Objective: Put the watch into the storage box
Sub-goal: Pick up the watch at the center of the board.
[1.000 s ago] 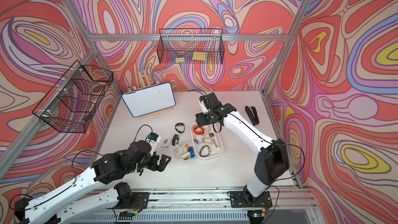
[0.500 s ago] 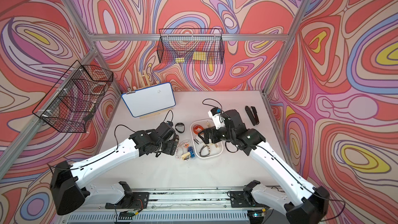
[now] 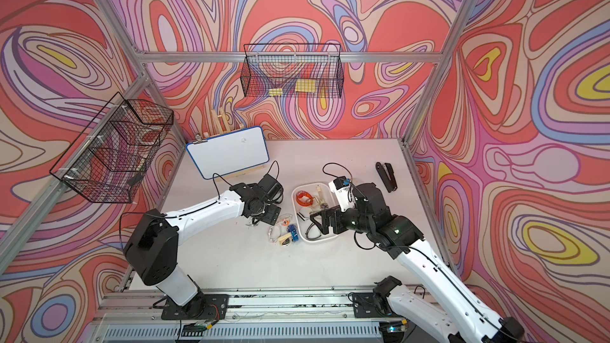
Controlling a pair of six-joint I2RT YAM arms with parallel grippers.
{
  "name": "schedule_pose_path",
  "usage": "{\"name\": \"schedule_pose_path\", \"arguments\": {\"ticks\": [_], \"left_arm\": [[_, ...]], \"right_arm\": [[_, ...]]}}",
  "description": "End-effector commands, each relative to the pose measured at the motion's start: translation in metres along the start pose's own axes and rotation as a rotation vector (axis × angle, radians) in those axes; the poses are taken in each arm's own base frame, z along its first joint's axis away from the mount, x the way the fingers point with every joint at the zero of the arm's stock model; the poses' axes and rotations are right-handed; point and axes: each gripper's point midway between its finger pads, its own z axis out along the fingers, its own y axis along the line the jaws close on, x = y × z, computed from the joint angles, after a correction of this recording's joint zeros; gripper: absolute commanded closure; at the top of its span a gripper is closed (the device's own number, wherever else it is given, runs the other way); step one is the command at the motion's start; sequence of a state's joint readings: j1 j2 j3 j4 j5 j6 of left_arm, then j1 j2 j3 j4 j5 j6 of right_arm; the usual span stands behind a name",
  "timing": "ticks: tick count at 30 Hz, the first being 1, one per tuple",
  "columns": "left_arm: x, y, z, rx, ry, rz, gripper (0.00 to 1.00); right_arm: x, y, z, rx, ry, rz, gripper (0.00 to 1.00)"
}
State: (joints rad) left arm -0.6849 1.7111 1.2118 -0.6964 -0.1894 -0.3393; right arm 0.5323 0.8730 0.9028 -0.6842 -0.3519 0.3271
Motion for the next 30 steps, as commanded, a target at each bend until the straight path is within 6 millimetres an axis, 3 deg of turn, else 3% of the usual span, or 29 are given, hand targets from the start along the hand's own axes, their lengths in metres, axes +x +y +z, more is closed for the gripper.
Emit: {"name": "schedule_pose_path", "arguments": {"ticks": [1, 7, 14, 20, 23, 30], "left_arm": [[-0.01, 0.002, 0.012, -0.023, 0.002, 0.024, 0.2], [-0.011, 0.005, 0.027, -0.056, 0.032, 0.033, 0.32], [-0.007, 0.01, 0.029, -0.08, 0.039, 0.04, 0.55], [-0.009, 0.007, 0.015, -0.037, 0.004, 0.035, 0.77], [-0.012, 0.007, 0.003, -0.016, -0.018, 0.034, 0.82], [-0.011, 0.009, -0.033, 0.1, -0.08, -0.046, 0.84]], "right_arm": [[0.005, -0.004, 0.0, 0.016, 0.007, 0.011, 0.02], [0.004, -0.005, 0.0, 0.025, 0.004, 0.012, 0.02], [0.008, -0.011, 0.003, 0.047, 0.016, 0.017, 0.02], [0.009, -0.012, 0.004, 0.052, 0.018, 0.02, 0.02], [0.009, -0.012, 0.004, 0.05, 0.021, 0.025, 0.02], [0.009, -0.007, 0.013, 0.004, 0.023, 0.052, 0.02]]}}
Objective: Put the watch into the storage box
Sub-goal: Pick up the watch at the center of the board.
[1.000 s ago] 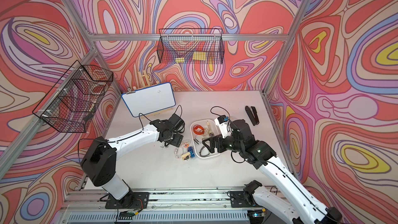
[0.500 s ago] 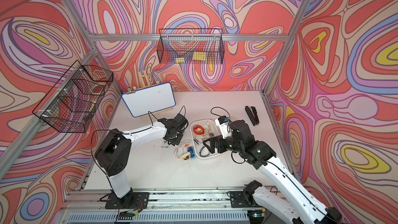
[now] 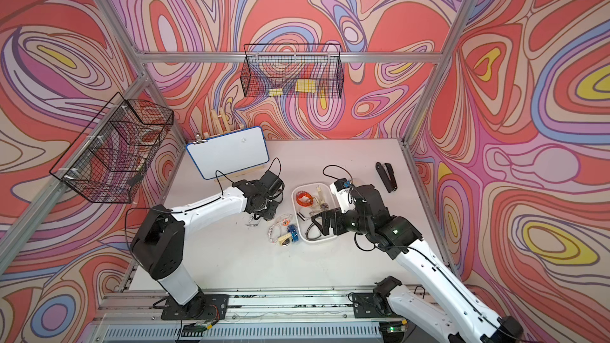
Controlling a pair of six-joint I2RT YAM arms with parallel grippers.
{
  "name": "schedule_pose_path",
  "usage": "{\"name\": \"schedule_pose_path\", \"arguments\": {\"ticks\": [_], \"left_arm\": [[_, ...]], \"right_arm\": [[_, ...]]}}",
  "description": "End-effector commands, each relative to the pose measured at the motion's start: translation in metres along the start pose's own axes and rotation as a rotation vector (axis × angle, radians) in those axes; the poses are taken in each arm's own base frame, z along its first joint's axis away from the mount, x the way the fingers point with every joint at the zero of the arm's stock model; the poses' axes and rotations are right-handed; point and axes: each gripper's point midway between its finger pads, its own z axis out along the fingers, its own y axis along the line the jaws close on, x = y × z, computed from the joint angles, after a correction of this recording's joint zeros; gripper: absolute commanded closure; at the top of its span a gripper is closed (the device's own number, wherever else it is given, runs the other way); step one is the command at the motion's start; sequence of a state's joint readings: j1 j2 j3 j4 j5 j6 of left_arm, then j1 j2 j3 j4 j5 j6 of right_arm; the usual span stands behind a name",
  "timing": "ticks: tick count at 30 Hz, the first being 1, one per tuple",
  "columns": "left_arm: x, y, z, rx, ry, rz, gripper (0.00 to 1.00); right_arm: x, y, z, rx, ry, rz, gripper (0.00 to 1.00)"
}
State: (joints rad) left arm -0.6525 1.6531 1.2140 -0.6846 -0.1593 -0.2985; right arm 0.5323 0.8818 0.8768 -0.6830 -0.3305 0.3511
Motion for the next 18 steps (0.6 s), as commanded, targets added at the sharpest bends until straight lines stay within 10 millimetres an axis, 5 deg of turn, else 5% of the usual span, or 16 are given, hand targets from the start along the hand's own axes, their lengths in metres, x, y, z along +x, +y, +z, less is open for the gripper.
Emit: {"name": "schedule_pose_path", "arguments": {"ticks": [1, 8, 18], "left_arm": [[0.001, -0.001, -0.023, 0.099, -0.039, -0.068, 0.84], [0.014, -0.016, -0.058, 0.301, -0.05, -0.215, 0.83], [0.029, -0.037, -0.078, 0.491, -0.061, -0.363, 0.83]], "right_arm": [[0.0, 0.005, 0.009, -0.047, 0.0, 0.027, 0.02], [-0.006, 0.018, 0.044, -0.18, 0.022, 0.123, 0.02], [-0.004, 0.045, 0.088, -0.237, 0.06, 0.169, 0.03]]}}
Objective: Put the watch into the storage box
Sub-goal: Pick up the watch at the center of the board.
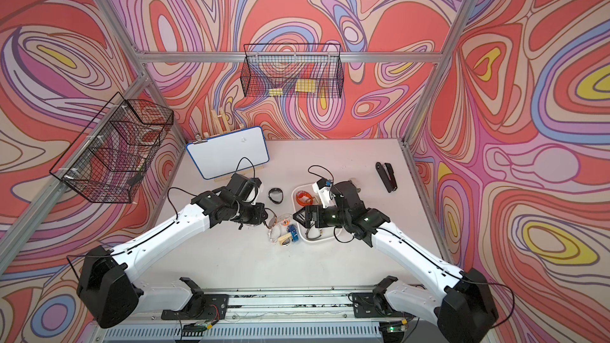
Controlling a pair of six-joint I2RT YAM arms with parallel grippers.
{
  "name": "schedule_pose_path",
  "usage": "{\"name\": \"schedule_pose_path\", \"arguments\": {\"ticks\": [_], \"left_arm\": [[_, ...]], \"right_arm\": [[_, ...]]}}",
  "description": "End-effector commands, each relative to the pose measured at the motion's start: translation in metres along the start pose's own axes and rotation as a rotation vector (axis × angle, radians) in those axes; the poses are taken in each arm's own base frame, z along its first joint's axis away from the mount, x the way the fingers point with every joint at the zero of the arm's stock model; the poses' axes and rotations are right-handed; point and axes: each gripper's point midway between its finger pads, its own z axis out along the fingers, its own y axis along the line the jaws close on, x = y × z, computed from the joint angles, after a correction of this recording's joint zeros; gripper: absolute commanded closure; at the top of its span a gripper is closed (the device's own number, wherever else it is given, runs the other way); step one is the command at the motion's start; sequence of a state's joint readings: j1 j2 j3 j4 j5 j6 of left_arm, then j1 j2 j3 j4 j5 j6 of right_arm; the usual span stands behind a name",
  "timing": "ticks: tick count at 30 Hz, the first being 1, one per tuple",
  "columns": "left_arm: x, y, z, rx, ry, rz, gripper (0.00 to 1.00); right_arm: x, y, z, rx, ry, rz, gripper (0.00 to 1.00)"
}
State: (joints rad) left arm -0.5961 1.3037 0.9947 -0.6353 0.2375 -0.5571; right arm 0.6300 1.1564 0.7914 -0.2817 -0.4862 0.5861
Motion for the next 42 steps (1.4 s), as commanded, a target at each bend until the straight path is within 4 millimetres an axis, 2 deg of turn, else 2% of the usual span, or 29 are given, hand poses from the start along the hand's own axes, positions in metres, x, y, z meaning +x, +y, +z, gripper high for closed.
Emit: {"name": "schedule_pose_path", "arguments": {"ticks": [1, 7, 11, 19, 24, 30, 36, 42], "left_arm": [[-0.004, -0.016, -0.009, 0.09, -0.038, -0.056, 0.83], [-0.002, -0.015, -0.01, 0.093, -0.038, -0.068, 0.85], [0.001, -0.013, -0.009, 0.094, -0.036, -0.072, 0.85], [0.003, -0.011, -0.006, 0.092, -0.032, -0.076, 0.85], [0.002, -0.012, -0.006, 0.092, -0.036, -0.076, 0.85], [0.002, -0.011, -0.007, 0.09, -0.036, -0.073, 0.85], [0.003, -0.011, -0.006, 0.089, -0.034, -0.075, 0.85], [0.002, -0.012, -0.003, 0.093, -0.029, -0.076, 0.85]], "right_arm": [[-0.006, 0.012, 0.015, -0.021, -0.01, 0.013, 0.05], [0.008, 0.006, 0.052, 0.045, 0.08, 0.041, 0.16], [0.01, 0.009, 0.066, 0.061, 0.102, 0.039, 0.2], [0.008, 0.007, 0.078, 0.098, 0.113, 0.042, 0.23], [0.01, 0.0, 0.084, 0.14, 0.132, 0.043, 0.32], [0.016, -0.001, 0.094, 0.163, 0.161, 0.038, 0.36], [0.016, 0.0, 0.103, 0.17, 0.169, 0.042, 0.5], [0.018, 0.001, 0.108, 0.179, 0.179, 0.043, 0.61]]}}
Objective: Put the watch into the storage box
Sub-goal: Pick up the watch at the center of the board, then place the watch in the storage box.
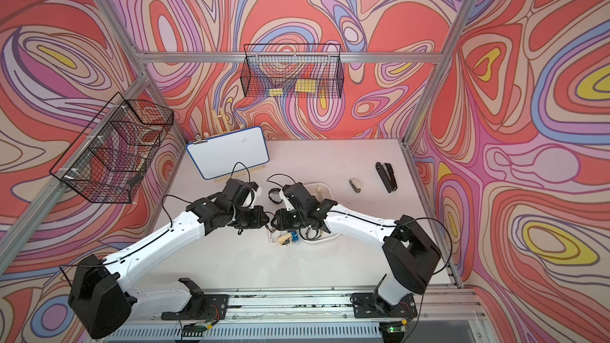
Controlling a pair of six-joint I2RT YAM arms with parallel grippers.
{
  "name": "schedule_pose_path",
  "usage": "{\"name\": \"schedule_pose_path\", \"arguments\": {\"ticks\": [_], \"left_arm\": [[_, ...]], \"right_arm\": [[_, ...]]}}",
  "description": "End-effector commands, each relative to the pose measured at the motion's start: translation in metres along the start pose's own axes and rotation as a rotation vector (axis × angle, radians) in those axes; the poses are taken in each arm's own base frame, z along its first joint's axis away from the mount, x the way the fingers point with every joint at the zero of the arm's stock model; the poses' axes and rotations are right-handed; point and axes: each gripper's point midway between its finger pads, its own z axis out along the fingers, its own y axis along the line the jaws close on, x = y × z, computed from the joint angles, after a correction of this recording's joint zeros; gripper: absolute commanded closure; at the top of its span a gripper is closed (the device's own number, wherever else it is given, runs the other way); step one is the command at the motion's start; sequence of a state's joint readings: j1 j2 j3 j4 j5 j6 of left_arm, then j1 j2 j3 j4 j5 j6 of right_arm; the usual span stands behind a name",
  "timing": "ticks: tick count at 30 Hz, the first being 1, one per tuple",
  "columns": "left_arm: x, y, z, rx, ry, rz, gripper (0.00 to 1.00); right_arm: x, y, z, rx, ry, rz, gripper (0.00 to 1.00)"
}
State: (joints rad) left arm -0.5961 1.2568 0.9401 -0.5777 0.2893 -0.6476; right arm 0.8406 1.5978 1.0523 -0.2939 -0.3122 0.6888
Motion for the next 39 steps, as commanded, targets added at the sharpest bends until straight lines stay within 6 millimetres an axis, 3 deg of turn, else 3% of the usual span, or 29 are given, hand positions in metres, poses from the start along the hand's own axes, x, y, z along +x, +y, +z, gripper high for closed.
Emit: {"name": "schedule_pose_path", "arguments": {"ticks": [1, 8, 13, 16, 18, 22, 28, 35, 39], "left_arm": [[-0.004, -0.005, 0.0, 0.025, -0.013, 0.004, 0.85], [-0.005, -0.006, 0.002, 0.03, -0.012, 0.002, 0.85], [-0.007, -0.017, 0.0, 0.095, -0.028, 0.002, 0.82], [-0.009, -0.025, -0.003, 0.139, -0.038, 0.004, 0.71], [-0.01, -0.029, -0.007, 0.156, -0.051, 0.003, 0.51], [-0.013, -0.033, -0.02, 0.167, -0.083, 0.001, 0.26], [-0.018, -0.029, -0.053, 0.121, -0.165, 0.012, 0.05], [-0.009, -0.017, -0.078, 0.074, -0.211, 0.036, 0.02], [-0.001, -0.011, -0.079, 0.053, -0.197, 0.046, 0.02]], "right_arm": [[-0.001, -0.003, 0.004, 0.029, 0.002, 0.002, 0.63], [-0.002, -0.001, 0.002, 0.032, 0.008, -0.006, 0.76], [-0.001, 0.001, 0.001, 0.028, 0.018, -0.012, 0.92], [0.0, 0.001, -0.001, 0.039, 0.033, -0.02, 0.96], [0.002, 0.0, -0.002, 0.05, 0.045, -0.028, 0.98], [0.003, -0.01, -0.008, 0.109, 0.075, -0.052, 0.98], [0.002, -0.051, -0.034, 0.276, 0.172, -0.101, 0.98], [-0.007, -0.117, -0.076, 0.524, 0.252, -0.134, 0.99], [-0.009, -0.139, -0.091, 0.588, 0.288, -0.148, 0.99]]}}
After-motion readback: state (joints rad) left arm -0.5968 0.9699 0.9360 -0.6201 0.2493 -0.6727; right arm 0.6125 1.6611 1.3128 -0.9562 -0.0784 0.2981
